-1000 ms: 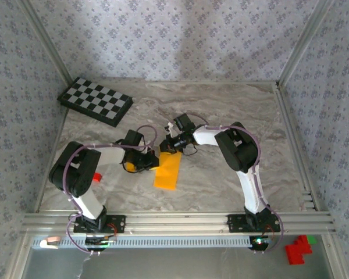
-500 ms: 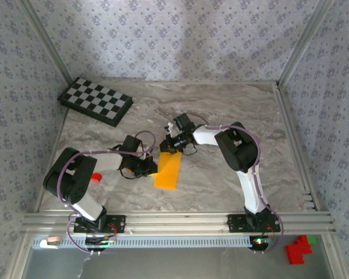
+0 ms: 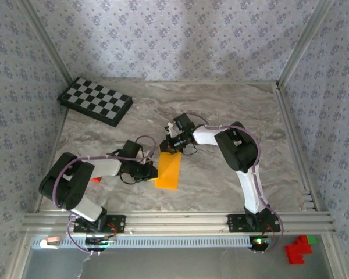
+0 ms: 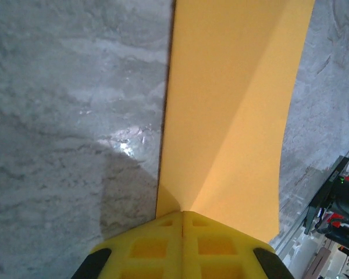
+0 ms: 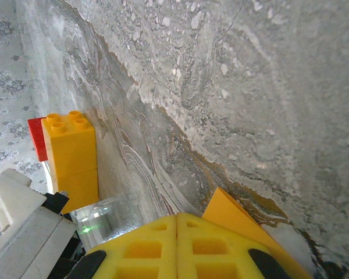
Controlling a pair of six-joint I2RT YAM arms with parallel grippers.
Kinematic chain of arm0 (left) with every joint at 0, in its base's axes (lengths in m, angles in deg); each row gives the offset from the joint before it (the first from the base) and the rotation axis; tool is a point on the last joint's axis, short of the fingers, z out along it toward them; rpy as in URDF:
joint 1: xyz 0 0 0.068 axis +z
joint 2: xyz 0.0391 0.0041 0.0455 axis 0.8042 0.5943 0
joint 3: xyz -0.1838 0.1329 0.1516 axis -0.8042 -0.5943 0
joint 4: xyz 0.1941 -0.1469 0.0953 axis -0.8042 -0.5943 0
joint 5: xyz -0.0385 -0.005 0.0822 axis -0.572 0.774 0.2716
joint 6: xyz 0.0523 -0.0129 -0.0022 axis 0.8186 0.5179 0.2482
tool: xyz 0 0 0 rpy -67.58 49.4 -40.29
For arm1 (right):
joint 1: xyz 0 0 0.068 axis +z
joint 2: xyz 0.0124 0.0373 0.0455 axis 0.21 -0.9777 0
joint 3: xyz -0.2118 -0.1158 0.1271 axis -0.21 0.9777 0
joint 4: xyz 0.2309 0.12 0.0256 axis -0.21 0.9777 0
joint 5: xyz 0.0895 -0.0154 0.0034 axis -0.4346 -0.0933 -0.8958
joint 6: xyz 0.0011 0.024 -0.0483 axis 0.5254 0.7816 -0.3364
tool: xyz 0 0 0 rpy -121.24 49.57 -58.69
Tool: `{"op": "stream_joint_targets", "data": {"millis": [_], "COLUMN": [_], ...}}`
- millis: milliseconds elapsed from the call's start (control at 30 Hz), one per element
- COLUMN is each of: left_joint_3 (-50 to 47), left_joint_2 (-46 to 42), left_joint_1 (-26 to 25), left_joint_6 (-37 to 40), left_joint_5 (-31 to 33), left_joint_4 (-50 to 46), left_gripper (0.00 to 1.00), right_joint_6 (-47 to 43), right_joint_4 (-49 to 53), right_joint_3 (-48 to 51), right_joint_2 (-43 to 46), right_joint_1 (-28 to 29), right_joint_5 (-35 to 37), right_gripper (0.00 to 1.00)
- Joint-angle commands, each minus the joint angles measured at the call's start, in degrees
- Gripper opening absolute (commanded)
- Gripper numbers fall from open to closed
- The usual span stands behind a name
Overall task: Fold a paper plane with a square sheet of paper (pick it up from the middle)
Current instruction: First fold in half a square sheet of paper at the center of the table.
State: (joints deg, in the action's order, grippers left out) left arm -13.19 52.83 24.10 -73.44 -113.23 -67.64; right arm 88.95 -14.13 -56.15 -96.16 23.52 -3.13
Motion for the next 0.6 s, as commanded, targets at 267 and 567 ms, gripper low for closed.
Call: {"op": "stream_joint_targets", "data": {"millis": [267,567], "left_joint_3": [-6.3,-11.2], "left_joint_2": [-2.1,-4.0], "left_joint_1": [-3.1,-6.2], "left_joint_6": [-2.9,-5.6], "left_joint_5": [-0.5,0.5], "left_joint_4": [-5.2,-3.8], "left_gripper": [0.0,0.0], "right_joint_6": [-2.2,-2.4], "right_joint_4": [8.1,8.2], "right_joint_3": [1.9,1.7], "right_joint_2": [-5.2,-5.6], "right_joint_1": [-1.1,-1.0], "right_joint_5": [9.2,9.3], "right_gripper": [0.07,0.07]}}
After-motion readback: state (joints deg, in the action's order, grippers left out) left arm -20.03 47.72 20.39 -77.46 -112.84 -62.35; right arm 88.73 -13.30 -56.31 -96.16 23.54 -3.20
